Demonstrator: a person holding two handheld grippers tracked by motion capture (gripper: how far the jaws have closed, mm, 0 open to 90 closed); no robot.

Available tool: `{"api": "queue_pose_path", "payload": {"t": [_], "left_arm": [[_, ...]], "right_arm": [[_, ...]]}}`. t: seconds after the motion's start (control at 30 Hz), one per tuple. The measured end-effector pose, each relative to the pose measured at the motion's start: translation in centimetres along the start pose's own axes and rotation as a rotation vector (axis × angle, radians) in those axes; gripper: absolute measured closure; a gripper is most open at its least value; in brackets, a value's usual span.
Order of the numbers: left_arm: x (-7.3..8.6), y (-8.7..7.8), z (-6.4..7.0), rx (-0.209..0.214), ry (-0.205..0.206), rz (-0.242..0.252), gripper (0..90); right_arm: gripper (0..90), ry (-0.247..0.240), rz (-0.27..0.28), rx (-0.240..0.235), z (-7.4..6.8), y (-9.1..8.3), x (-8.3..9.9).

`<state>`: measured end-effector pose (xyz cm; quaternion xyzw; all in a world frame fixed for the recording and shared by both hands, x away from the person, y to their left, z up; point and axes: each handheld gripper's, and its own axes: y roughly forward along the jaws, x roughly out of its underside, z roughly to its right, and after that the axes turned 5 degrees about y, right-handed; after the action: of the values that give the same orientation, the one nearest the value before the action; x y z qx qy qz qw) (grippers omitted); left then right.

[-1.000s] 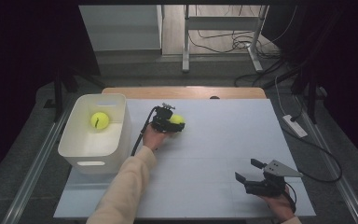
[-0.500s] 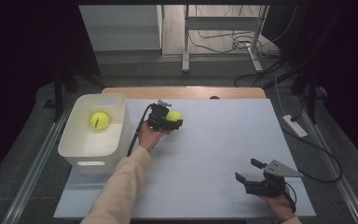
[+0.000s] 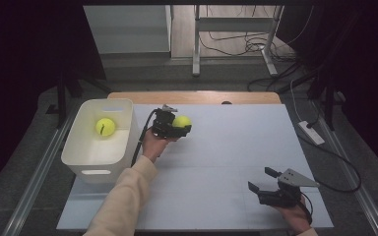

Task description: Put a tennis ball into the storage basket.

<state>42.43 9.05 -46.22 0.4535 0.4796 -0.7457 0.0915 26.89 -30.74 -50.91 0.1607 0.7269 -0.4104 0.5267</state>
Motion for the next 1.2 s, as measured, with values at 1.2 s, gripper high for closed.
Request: {"api": "queue_pose_path", "payload": {"t": [1.2], "left_arm": [[0.3, -4.0, 0.5, -0.010, 0.021, 0.097, 27.1]], "right_arm": [[14.2, 0.003, 0.007, 0.008, 0.0, 0.0, -0.1]]}}
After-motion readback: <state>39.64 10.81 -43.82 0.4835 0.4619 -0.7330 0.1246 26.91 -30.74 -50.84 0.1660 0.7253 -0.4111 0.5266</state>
